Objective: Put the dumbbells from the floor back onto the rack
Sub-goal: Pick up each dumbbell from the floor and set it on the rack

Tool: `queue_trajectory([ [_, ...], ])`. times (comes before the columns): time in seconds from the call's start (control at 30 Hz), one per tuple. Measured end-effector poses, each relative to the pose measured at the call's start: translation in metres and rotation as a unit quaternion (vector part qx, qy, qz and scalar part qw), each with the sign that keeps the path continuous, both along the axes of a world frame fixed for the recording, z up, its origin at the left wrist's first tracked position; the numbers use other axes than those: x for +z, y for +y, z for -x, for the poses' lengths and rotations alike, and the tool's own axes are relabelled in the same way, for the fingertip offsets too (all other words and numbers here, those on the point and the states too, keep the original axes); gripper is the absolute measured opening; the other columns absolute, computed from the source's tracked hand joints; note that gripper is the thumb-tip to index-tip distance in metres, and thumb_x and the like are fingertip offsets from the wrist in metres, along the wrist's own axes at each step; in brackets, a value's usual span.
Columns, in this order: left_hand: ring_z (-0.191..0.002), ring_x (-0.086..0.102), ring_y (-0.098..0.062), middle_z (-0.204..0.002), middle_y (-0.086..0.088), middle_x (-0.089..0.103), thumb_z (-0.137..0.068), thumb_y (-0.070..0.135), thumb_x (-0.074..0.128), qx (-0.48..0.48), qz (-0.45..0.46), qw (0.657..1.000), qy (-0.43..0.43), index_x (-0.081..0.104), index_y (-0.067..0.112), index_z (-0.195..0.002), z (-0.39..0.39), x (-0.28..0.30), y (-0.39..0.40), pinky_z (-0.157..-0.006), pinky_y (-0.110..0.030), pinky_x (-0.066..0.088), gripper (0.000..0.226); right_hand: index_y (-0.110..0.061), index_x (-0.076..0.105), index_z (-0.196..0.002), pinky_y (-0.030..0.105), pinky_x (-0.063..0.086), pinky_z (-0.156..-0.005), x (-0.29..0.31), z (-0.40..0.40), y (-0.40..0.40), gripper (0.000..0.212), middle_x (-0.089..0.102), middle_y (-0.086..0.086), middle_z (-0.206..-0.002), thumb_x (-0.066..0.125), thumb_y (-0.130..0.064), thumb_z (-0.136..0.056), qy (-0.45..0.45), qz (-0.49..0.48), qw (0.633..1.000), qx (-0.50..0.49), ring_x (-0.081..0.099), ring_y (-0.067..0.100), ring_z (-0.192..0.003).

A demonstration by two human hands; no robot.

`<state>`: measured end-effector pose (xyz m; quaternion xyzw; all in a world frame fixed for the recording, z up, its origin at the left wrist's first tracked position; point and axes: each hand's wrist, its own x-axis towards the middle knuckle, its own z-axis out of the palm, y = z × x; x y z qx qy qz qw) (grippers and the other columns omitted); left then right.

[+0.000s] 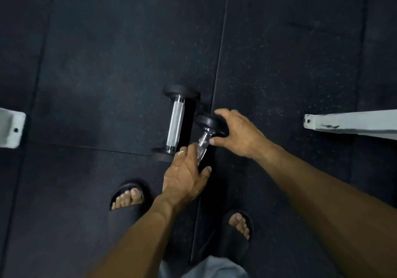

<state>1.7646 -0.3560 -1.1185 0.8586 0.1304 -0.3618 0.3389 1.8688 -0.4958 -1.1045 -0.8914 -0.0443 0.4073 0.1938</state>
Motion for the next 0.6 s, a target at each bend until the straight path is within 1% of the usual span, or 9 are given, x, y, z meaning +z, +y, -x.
queue_trajectory([
  [0.07, -0.136, 0.033, -0.021, -0.147, -0.003, 0.033, -0.093, 0.042, 0.054, 0.006, -0.016, 1.0, -0.011, 0.015, 0.022, -0.15, -0.001, -0.016, -0.01, -0.102, -0.04, 0.04, 0.072, -0.03, 0.038, -0.144, 0.038, 0.044, -0.103, -0.026, -0.001, 0.0, 0.079, 0.048, -0.001, -0.129, 0.079, -0.04, -0.077, -0.001, -0.021, 1.0, -0.011, 0.05, 0.018, -0.121],
  [0.1, -0.136, 0.034, -0.021, -0.147, -0.003, 0.033, -0.093, 0.044, 0.053, 0.009, -0.03, 0.999, -0.017, 0.014, 0.021, -0.15, -0.002, -0.022, -0.015, -0.1, -0.04, 0.042, 0.073, -0.03, 0.04, -0.142, 0.039, 0.045, -0.102, -0.038, -0.001, 0.0, 0.077, 0.05, -0.002, -0.125, 0.08, -0.039, -0.076, 0.001, -0.033, 0.999, -0.017, 0.051, 0.018, -0.118],
  [0.17, -0.13, 0.041, -0.02, -0.142, -0.001, 0.037, -0.091, 0.047, 0.053, 0.021, -0.064, 0.997, -0.028, 0.016, 0.021, -0.149, -0.004, -0.031, -0.024, -0.092, -0.04, 0.045, 0.073, -0.03, 0.046, -0.137, 0.039, 0.048, -0.098, -0.057, -0.001, -0.001, 0.07, 0.054, -0.001, -0.12, 0.08, -0.035, -0.076, -0.01, -0.066, 0.997, -0.037, 0.055, 0.018, -0.111],
  [0.23, -0.126, 0.047, -0.022, -0.138, -0.001, 0.042, -0.09, 0.047, 0.054, 0.029, -0.09, 0.995, -0.03, 0.021, 0.02, -0.147, -0.007, -0.035, -0.027, -0.088, -0.041, 0.046, 0.071, -0.029, 0.052, -0.13, 0.039, 0.051, -0.094, -0.069, -0.001, -0.002, 0.057, 0.061, -0.002, -0.114, 0.078, -0.028, -0.08, -0.028, -0.1, 0.993, -0.055, 0.06, 0.016, -0.104],
  [0.3, -0.12, 0.052, -0.024, -0.132, -0.001, 0.048, -0.089, 0.047, 0.056, 0.03, -0.099, 0.994, -0.033, 0.032, 0.021, -0.14, -0.01, -0.037, -0.028, -0.086, -0.04, 0.046, 0.062, -0.028, 0.056, -0.125, 0.036, 0.053, -0.09, -0.074, 0.0, -0.004, 0.047, 0.066, -0.007, -0.106, 0.076, -0.022, -0.083, -0.032, -0.126, 0.989, -0.066, 0.064, 0.011, -0.096],
  [0.4, -0.118, 0.052, -0.023, -0.125, 0.001, 0.051, -0.088, 0.045, 0.058, 0.021, -0.086, 0.995, -0.039, 0.041, 0.023, -0.131, -0.008, -0.036, -0.032, -0.083, -0.037, 0.045, 0.052, -0.029, 0.06, -0.121, 0.034, 0.055, -0.088, -0.072, 0.005, -0.016, 0.045, 0.068, -0.011, -0.1, 0.076, -0.018, -0.081, -0.045, -0.135, 0.986, -0.082, 0.065, 0.007, -0.092],
  [0.53, -0.121, 0.051, -0.024, -0.134, -0.001, 0.047, -0.088, 0.041, 0.062, -0.004, -0.018, 0.999, -0.035, 0.029, 0.023, -0.145, 0.002, -0.045, -0.041, -0.091, -0.039, 0.045, 0.068, -0.032, 0.062, -0.119, 0.034, 0.055, -0.09, -0.064, 0.009, -0.039, 0.046, 0.069, -0.013, -0.101, 0.079, -0.018, -0.078, -0.061, -0.109, 0.987, -0.098, 0.066, 0.007, -0.095],
  [0.57, -0.119, 0.053, -0.025, -0.133, -0.002, 0.05, -0.088, 0.039, 0.063, -0.002, 0.001, 1.0, -0.019, 0.029, 0.024, -0.145, 0.003, -0.049, -0.044, -0.092, -0.038, 0.045, 0.068, -0.034, 0.062, -0.118, 0.035, 0.054, -0.091, -0.061, 0.007, -0.045, 0.047, 0.07, -0.013, -0.102, 0.079, -0.019, -0.077, -0.062, -0.102, 0.988, -0.093, 0.066, 0.007, -0.096],
  [0.6, -0.115, 0.056, -0.025, -0.127, -0.002, 0.056, -0.088, 0.036, 0.064, 0.004, 0.02, 1.0, -0.001, 0.034, 0.025, -0.142, 0.004, -0.053, -0.047, -0.09, -0.037, 0.046, 0.062, -0.036, 0.063, -0.118, 0.036, 0.054, -0.092, -0.057, 0.004, -0.051, 0.048, 0.07, -0.013, -0.102, 0.08, -0.019, -0.076, -0.063, -0.094, 0.99, -0.086, 0.066, 0.007, -0.097],
])
